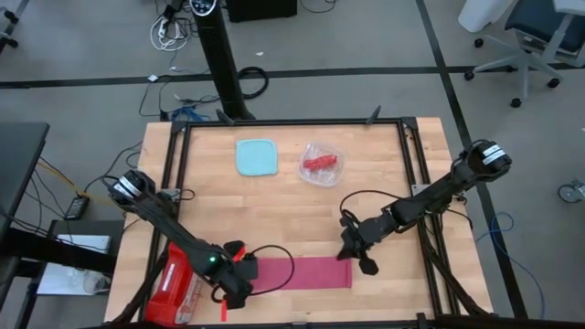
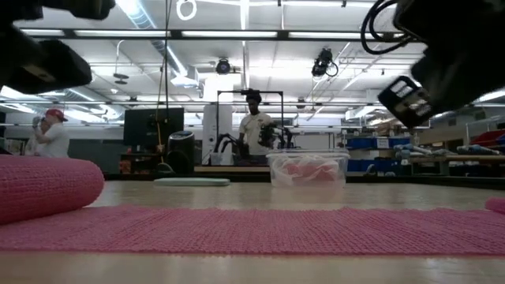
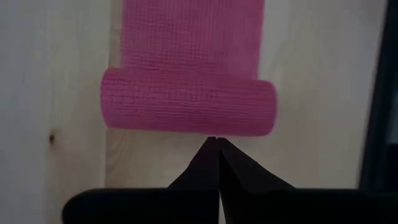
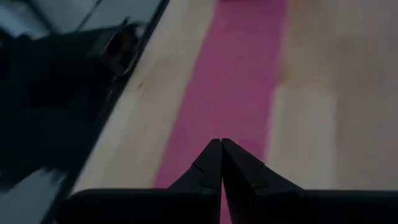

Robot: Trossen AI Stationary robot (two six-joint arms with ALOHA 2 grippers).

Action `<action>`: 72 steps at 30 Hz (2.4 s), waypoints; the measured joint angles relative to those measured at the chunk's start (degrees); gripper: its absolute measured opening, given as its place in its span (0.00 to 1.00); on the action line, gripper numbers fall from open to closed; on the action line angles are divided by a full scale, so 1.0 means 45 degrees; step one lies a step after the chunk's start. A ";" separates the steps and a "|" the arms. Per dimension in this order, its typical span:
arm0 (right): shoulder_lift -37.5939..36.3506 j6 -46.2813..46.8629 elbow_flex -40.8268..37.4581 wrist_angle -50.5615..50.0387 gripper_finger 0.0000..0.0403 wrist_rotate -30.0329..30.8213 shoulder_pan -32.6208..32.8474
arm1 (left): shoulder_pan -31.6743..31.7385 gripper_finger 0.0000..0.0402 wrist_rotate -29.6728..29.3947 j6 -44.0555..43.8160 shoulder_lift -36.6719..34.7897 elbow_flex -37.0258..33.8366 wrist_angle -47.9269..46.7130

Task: Roll bandage
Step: Roll the pink bandage

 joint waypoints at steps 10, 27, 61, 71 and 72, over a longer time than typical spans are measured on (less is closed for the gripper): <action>-0.0004 0.0397 0.0000 -0.1558 0.03 0.0198 0.0874 | 0.0066 0.00 -0.0074 0.0600 0.0673 0.0005 0.0260; 0.0001 0.1658 -0.0005 -0.3068 0.03 0.0547 0.1391 | 0.0080 0.00 -0.0430 0.0622 0.0668 0.0131 0.0821; 0.0001 0.1860 -0.0010 -0.2870 0.03 0.1128 0.1289 | 0.0172 0.00 -0.1378 0.2056 0.0597 0.1413 -0.0661; 0.0006 0.1657 -0.0015 -0.2747 0.03 0.1245 0.1289 | 0.0465 0.00 -0.1548 0.3005 0.1424 0.1450 -0.0216; 0.0006 0.1653 -0.0015 -0.2687 0.03 0.1245 0.1289 | 0.0496 0.00 -0.1551 0.3076 0.1500 0.1457 -0.0152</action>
